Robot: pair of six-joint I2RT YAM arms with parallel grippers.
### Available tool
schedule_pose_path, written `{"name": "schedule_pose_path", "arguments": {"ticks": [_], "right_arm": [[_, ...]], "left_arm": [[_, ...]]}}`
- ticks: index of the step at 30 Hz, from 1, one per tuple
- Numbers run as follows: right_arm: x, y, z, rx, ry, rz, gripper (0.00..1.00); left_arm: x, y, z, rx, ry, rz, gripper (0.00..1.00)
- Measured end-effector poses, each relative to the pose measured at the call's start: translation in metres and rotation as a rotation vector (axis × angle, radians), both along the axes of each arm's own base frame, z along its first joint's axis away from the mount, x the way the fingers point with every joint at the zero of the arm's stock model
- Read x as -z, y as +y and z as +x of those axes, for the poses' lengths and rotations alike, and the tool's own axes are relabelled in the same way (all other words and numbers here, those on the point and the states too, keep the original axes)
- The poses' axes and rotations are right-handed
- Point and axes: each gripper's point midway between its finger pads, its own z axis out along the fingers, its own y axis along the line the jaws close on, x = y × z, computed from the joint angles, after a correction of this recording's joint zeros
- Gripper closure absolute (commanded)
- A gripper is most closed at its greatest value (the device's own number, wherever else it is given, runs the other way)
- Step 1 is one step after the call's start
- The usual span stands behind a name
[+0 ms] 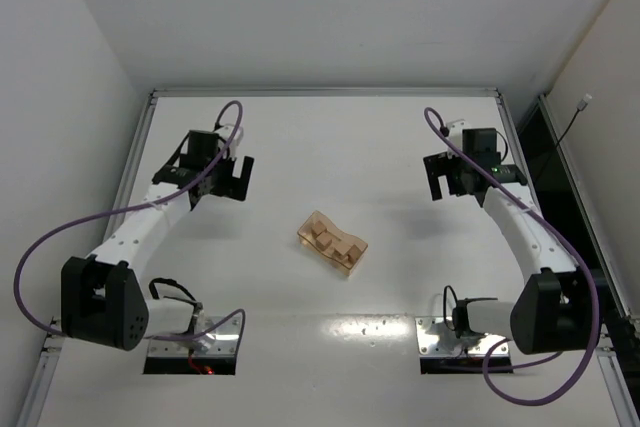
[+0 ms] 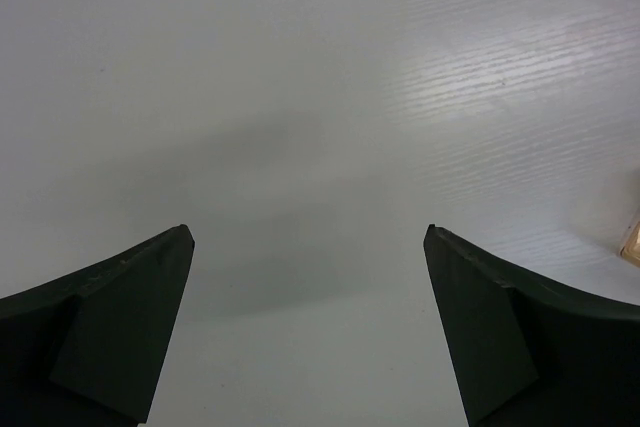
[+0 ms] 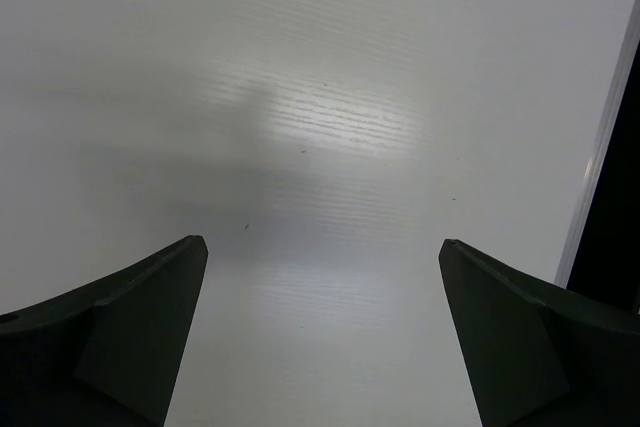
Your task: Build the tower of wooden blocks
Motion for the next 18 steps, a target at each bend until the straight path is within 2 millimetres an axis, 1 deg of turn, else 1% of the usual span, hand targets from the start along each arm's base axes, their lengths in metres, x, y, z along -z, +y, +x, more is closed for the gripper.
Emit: {"name": "schedule_pose_path", "arguments": {"ticks": [3,5,8,10,12,13,15,18], "right_arm": [[0.001,0.003,-0.001,-0.011,0.006,0.012,0.0],[0.002,0.004,-0.002,-0.02,0.01,0.018,0.0],[0.002,0.006,-0.002,-0.027,0.01,0.023,0.0],[0.001,0.006,-0.003,-0.03,0.008,0.022,0.0],[0.001,0.006,-0.006,-0.034,0.002,0.022,0.0],[0.001,0.006,-0.007,-0.035,0.001,0.023,0.0],[0.001,0.005,-0.009,-0.035,-0.002,0.024,0.0],[0.0,0.003,-0.009,-0.029,-0.004,0.029,0.0]], "left_arm": [[-0.002,-0.002,0.001,0.007,0.002,0.005,0.0],[-0.006,-0.008,0.007,0.022,0.001,0.006,0.0],[-0.018,-0.027,0.015,0.081,-0.016,0.026,0.0],[-0.028,-0.05,0.014,0.163,-0.035,0.056,0.0],[-0.039,-0.081,0.009,0.266,-0.058,0.085,0.05],[-0.043,-0.097,0.004,0.319,-0.067,0.092,0.11],[-0.046,-0.127,-0.012,0.432,-0.074,0.109,0.15],[-0.039,-0.155,-0.037,0.563,-0.052,0.129,0.21]]}}
